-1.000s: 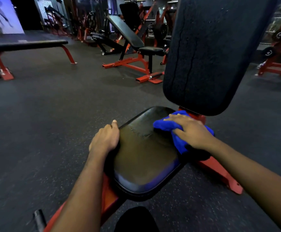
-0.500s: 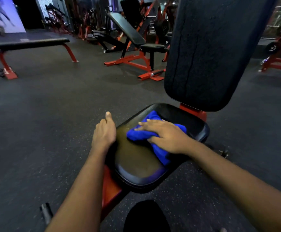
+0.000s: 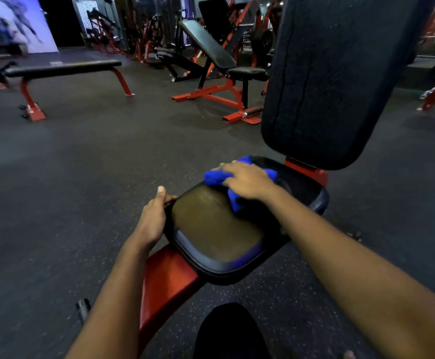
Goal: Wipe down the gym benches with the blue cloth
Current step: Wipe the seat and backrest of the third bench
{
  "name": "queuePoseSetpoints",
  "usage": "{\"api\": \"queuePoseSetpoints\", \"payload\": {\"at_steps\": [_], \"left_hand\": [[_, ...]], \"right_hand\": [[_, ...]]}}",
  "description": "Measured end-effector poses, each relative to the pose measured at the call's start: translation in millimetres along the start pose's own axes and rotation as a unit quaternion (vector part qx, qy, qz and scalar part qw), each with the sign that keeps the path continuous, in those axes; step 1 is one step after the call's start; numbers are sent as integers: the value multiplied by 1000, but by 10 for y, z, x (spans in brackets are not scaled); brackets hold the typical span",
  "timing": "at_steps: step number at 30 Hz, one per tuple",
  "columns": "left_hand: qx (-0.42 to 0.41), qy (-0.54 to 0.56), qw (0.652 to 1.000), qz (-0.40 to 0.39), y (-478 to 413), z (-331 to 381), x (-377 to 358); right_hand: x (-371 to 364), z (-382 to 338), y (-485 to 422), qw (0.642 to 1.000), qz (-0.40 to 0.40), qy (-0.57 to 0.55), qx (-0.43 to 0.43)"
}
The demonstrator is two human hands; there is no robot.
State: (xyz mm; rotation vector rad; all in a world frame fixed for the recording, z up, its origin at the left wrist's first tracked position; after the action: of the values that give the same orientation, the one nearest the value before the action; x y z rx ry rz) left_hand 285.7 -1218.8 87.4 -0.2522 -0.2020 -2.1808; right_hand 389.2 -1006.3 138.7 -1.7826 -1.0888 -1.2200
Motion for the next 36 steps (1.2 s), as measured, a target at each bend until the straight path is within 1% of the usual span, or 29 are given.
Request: {"api": "queuePoseSetpoints", "payload": {"at_steps": [1, 3, 5, 6, 7, 8, 11, 13, 14, 16, 18, 22, 24, 26, 27, 29, 31, 32, 34, 36], "left_hand": [[1, 14, 1000, 0, -2, -17, 5], [7, 31, 1000, 3, -5, -57, 18], [15, 54, 998, 14, 82, -52, 18], [19, 60, 998, 13, 110, -78, 15], [23, 60, 998, 12, 155, -99, 7], [36, 54, 998, 9, 177, -146, 3], [86, -10, 996, -4, 283, -308, 90], [125, -63, 990, -22, 371, -436, 204], [142, -97, 985, -29, 420, -493, 249], [162, -161, 973, -19, 488, -571, 308], [148, -210, 966, 7, 551, -566, 329], [148, -216, 965, 10, 592, -534, 333], [145, -213, 966, 9, 570, -545, 341], [146, -212, 966, 6, 571, -527, 340], [142, -215, 966, 2, 575, -522, 331], [136, -228, 964, -6, 565, -524, 327], [145, -225, 963, -15, 577, -537, 328], [148, -220, 964, -17, 588, -527, 335], [144, -217, 965, -14, 602, -521, 343], [120, -222, 968, -12, 629, -506, 335]], "right_hand": [[-91, -184, 166, 999, -7, 1, 44], [-138, -441, 610, 993, 4, -13, 121], [-92, -374, 980, 988, 4, -45, 151], [-47, -232, 1060, 988, 9, -50, 147], [5, -20, 1046, 991, 18, -47, 123], [74, 244, 956, 996, 32, -38, 80], [316, 818, 495, 994, 48, 8, -93], [421, 808, 200, 987, 35, 8, -154], [410, 688, 83, 987, 26, 8, -158], [281, 317, -59, 992, 4, 15, -129], [96, -131, -38, 998, -24, -2, -58], [-147, -796, 538, 996, -45, -4, 82], [-154, -885, 933, 990, -41, -10, 133], [-97, -771, 1176, 988, -39, -31, 144], [-43, -686, 1206, 990, -38, -38, 130], [60, -543, 1151, 997, -35, -26, 61], [96, -529, 1097, 999, -27, 26, -13], [104, -573, 1103, 998, -3, 55, -39], [100, -705, 1171, 991, 51, 103, -69], [102, -821, 1229, 987, 80, 121, -69]]}}
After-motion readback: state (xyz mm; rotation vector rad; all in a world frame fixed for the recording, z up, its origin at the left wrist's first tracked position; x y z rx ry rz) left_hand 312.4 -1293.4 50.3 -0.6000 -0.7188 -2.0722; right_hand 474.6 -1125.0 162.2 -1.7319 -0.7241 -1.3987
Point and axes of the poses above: each hand's wrist, its own y-axis away from the middle knuckle, its own x-axis out of the back of the hand, z = x × y, the point moved 4 cm from there along -y, towards the middle knuckle, and after that the axes turned 1 degree about x, right-handed, at the moved point
